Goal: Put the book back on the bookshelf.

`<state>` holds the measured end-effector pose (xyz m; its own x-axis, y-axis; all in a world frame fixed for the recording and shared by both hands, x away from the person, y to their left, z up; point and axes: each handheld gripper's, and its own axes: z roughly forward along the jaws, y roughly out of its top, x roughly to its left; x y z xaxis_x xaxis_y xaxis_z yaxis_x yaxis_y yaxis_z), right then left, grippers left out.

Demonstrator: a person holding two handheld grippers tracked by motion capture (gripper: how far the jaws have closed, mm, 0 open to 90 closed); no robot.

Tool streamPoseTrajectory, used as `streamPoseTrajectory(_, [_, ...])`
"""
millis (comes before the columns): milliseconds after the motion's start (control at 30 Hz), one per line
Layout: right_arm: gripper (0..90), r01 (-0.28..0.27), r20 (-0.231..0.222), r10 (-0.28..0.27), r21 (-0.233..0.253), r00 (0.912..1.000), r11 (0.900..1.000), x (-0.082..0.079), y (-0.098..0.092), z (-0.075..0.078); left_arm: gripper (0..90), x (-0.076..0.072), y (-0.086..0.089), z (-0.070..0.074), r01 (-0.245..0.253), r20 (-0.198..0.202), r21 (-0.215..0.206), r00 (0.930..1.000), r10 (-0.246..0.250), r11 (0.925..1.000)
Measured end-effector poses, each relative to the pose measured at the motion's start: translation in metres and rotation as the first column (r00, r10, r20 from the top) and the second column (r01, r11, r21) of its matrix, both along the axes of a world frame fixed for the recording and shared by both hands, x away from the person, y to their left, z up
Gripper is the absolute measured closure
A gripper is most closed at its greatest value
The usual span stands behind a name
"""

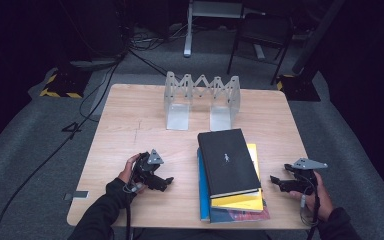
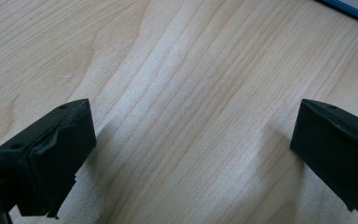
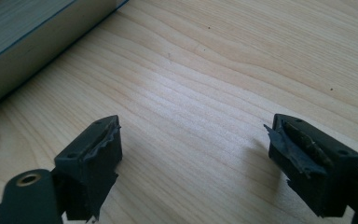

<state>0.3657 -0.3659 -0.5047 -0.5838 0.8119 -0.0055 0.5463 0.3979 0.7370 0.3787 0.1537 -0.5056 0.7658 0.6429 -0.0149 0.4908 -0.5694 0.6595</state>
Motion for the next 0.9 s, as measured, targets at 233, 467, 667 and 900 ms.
streamPoseTrajectory(233, [16.9, -0.007, 0.000, 0.007, 0.000, 1.0000, 1.000, 0.000, 0.000, 0.000, 0.4, -0.003, 0.004, 0.000, 0.010, 0.004, 0.000, 0.9999, -0.010, 0.9999])
streamPoseTrajectory(467, [16.7, -0.046, -0.027, 0.046, -0.021, 0.9986, 0.999, 0.000, -0.002, 0.003, 0.4, -0.007, 0.008, 0.000, 0.013, 0.002, -0.003, 0.9999, -0.013, 0.9999])
streamPoseTrajectory(667, [19.2, -0.084, -0.029, 0.083, -0.054, 0.9961, 0.995, -0.007, 0.002, 0.009, 0.4, -0.008, 0.008, 0.000, 0.011, 0.002, -0.003, 0.9999, -0.011, 0.9999])
streamPoseTrajectory(900, [23.5, -0.162, 0.024, 0.162, -0.019, 0.9865, 0.987, -0.021, 0.012, 0.030, 0.4, -0.008, 0.008, 0.000, 0.007, 0.002, 0.000, 1.0000, -0.007, 1.0000])
